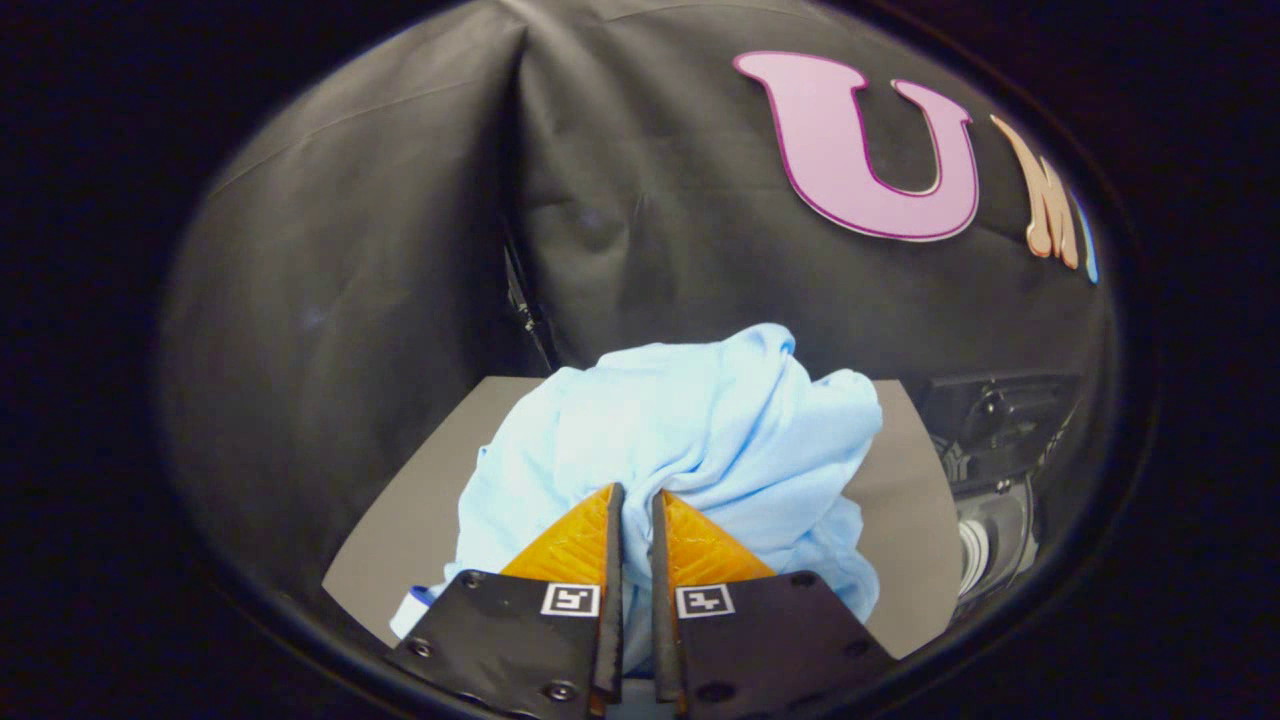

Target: Put the clothes into the washing machine and then close the washing machine lid.

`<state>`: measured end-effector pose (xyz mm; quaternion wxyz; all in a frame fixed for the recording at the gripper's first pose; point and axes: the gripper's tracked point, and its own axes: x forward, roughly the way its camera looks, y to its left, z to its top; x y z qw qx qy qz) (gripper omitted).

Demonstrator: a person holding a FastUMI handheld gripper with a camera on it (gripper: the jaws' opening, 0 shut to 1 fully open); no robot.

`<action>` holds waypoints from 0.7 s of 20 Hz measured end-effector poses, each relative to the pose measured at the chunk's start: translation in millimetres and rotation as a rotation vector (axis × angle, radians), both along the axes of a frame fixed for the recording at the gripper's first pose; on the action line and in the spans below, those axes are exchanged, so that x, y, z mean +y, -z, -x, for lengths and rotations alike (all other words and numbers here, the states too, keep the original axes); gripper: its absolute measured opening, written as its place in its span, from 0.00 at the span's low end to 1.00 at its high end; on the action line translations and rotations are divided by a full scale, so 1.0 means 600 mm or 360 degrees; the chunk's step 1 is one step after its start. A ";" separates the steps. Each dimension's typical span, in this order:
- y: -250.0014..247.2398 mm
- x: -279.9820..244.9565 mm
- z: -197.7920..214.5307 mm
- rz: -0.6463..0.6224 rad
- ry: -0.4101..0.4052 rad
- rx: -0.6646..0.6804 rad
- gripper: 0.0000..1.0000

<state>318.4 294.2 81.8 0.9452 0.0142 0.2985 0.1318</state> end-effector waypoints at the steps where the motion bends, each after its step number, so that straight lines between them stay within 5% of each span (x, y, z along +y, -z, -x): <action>1: -0.002 -0.005 0.002 -0.0007 0.0028 -0.0005 0.14; 6: -0.012 -0.015 -0.007 0.0032 0.0120 -0.0101 0.02; 14: -0.072 -0.040 -0.005 0.0218 0.0350 -0.0151 0.02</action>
